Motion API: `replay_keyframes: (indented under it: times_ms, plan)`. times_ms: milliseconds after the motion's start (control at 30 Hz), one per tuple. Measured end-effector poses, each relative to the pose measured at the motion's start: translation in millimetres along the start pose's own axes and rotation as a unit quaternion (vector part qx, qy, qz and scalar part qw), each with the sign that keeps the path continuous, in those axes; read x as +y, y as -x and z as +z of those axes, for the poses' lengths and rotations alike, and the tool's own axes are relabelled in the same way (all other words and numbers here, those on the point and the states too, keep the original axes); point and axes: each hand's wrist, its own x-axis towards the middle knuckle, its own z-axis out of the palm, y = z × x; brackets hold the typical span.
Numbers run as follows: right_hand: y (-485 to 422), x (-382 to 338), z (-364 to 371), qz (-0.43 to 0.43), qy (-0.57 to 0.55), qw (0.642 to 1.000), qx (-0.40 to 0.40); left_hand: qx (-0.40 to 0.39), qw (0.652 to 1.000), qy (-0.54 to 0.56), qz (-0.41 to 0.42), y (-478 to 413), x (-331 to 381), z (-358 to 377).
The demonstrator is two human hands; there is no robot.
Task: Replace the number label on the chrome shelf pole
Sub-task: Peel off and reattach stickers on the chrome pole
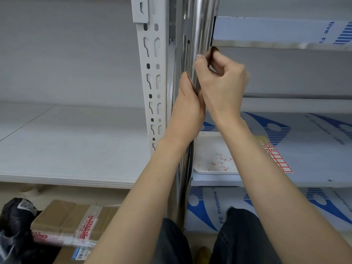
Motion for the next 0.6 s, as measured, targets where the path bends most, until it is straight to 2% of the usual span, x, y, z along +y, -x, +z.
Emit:
replay_keyframes:
  times_ms: [600]
  plan:
    - [-2.4,-2.9,2.9,0.005,0.009,1.000,0.014,-0.033,0.999,-0.012,0.002,6.8,7.3,-11.3]
